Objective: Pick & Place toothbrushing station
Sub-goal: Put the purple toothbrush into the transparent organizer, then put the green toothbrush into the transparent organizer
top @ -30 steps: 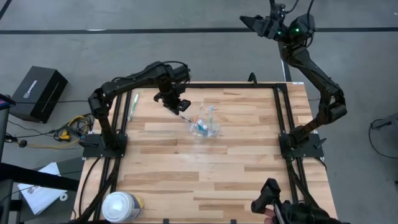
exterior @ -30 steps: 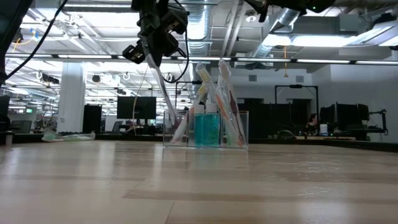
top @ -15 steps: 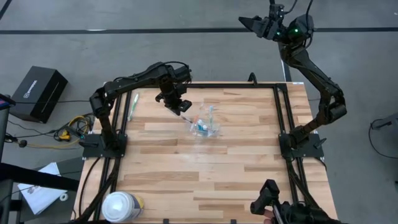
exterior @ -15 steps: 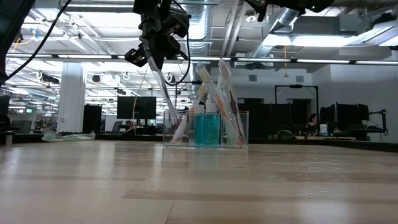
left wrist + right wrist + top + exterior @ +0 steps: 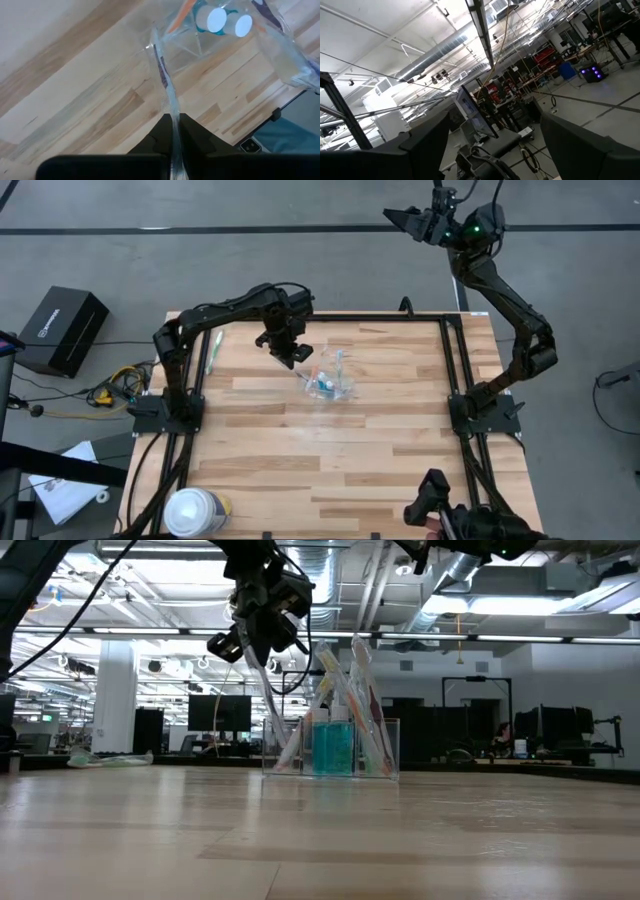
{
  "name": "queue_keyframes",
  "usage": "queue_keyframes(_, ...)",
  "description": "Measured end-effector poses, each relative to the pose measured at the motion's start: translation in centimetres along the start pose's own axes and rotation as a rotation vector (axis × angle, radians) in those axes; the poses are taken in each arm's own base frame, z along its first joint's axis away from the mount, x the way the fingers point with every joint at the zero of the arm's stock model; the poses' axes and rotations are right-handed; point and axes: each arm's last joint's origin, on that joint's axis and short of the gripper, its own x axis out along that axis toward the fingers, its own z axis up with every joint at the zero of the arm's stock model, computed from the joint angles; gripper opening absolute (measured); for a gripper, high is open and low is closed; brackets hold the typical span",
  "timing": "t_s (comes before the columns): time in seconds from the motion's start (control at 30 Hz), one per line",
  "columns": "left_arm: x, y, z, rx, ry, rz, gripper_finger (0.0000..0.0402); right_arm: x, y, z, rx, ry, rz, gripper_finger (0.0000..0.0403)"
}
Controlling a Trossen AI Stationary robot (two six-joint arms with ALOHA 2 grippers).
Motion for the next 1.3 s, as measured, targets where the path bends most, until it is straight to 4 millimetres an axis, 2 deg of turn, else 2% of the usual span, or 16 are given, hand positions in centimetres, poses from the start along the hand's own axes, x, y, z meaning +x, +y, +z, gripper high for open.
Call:
queue_keyframes(0.17,0.1,0.0,0.2,0.014,-0.004,-0.003,0.0014,0.0,0.0,0.0,0.0,0.002,0.001,0.0301)
queue_keyframes(0.27,0.1,0.0,0.3,0.022,-0.015,-0.01,0.0031,0.0,0.0,0.0,0.0,0.004,0.002,0.0301)
queue_keyframes(0.37,0.0,-0.1,0.4,0.028,-0.021,-0.021,0.0067,0.0,0.0,0.0,-0.002,0.012,0.008,0.0301)
queue_keyframes(0.67,0.1,-0.2,0.5,0.031,-0.039,-0.037,0.0208,-0.1,0.0,0.0,-0.004,0.017,0.011,0.0301)
queue_keyframes(0.8,0.0,-0.2,0.6,0.03,-0.044,-0.037,0.0249,-0.1,0.0,0.0,-0.005,0.016,0.011,0.0301)
queue_keyframes(0.93,-0.3,0.4,1.0,0.017,-0.066,-0.021,0.0261,-0.1,0.0,0.0,-0.006,0.016,0.012,0.0301)
queue_keyframes(1.2,-1.2,1.9,2.3,-0.009,-0.152,-0.026,0.0256,-0.1,0.0,0.0,-0.006,0.018,0.013,0.0301)
queue_keyframes(1.3,-2.1,2.3,2.8,-0.003,-0.216,-0.055,0.0256,-0.1,0.0,0.0,-0.006,0.018,0.013,0.0301)
